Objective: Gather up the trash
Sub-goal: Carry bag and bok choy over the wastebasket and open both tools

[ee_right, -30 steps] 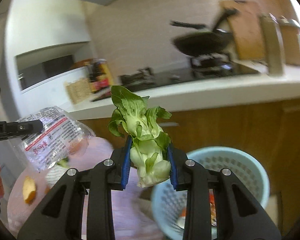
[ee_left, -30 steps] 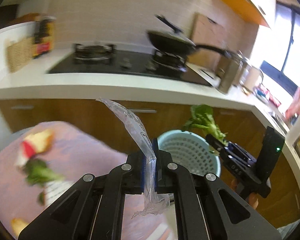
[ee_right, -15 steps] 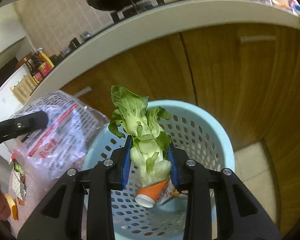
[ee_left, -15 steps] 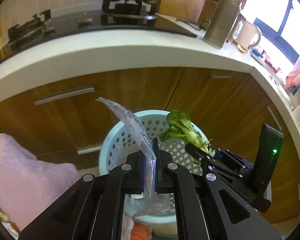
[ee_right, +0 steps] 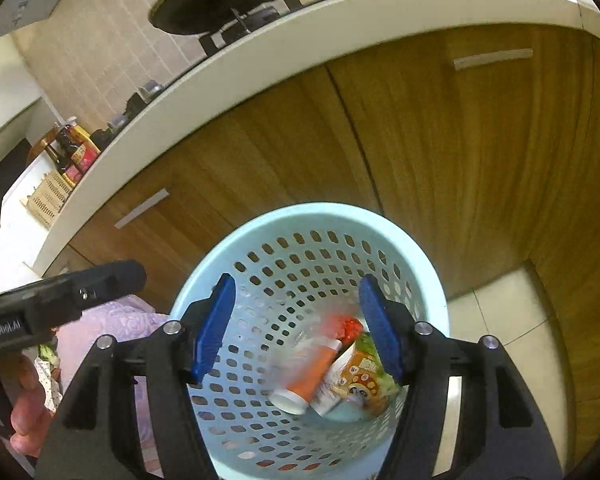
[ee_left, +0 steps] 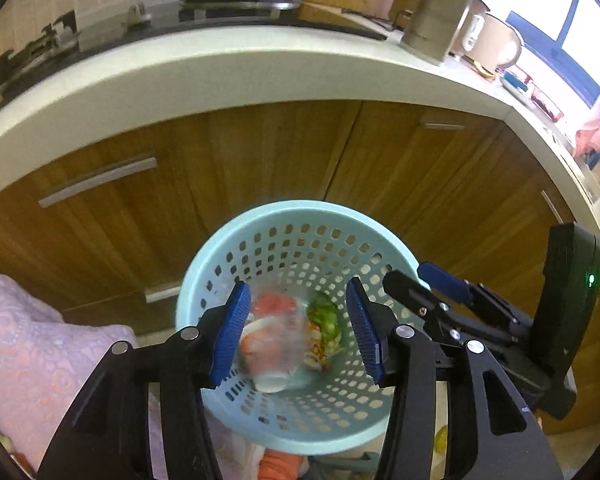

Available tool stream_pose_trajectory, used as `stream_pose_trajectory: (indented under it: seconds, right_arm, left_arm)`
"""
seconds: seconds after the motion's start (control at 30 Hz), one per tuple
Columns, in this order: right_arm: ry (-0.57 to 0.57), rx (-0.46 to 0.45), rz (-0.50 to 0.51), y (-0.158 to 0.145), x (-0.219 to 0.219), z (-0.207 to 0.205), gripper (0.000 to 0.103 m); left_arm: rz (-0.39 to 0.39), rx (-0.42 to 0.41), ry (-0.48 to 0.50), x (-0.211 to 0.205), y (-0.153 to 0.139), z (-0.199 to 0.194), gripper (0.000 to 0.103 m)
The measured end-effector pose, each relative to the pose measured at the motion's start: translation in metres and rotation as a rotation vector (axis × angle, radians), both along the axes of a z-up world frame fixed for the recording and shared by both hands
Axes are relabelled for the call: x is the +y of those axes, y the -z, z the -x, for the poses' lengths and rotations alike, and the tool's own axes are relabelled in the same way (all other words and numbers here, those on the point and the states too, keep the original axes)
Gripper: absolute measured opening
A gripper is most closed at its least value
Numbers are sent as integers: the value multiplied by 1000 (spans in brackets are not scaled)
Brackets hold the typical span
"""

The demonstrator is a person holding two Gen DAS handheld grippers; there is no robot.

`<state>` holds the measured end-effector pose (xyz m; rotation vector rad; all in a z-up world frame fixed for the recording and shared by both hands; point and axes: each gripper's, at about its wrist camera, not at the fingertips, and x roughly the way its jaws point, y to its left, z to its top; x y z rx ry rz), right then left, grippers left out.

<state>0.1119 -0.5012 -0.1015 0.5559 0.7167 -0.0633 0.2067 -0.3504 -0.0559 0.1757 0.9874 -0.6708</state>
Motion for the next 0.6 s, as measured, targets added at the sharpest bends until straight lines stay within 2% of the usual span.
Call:
stream_pose_trajectory:
  seconds: [0.17, 0.27, 0.37, 0.4, 0.47, 0.6]
  right_arm:
    - [-36, -53, 19, -23, 14, 10, 61]
    - [-64, -88, 34, -39, 29, 16, 61]
    - [-98, -115, 57, -53, 48, 23, 61]
    - [-114, -123, 61, -56, 53, 25, 61]
    - [-147, -136, 72, -62, 70, 26, 61]
    - [-230, -164, 95, -71, 107, 30, 61]
  left_arm:
    - [52, -30, -24, 20, -23, 18, 49]
    - [95, -66, -54, 47, -44, 36, 49]
    - [130, -100, -81, 72, -61, 54, 58]
    - [153, -124, -99, 87, -69, 65, 61]
    - [180, -164, -131, 111, -81, 84, 62]
    - [190, -248, -191, 154, -98, 118, 62]
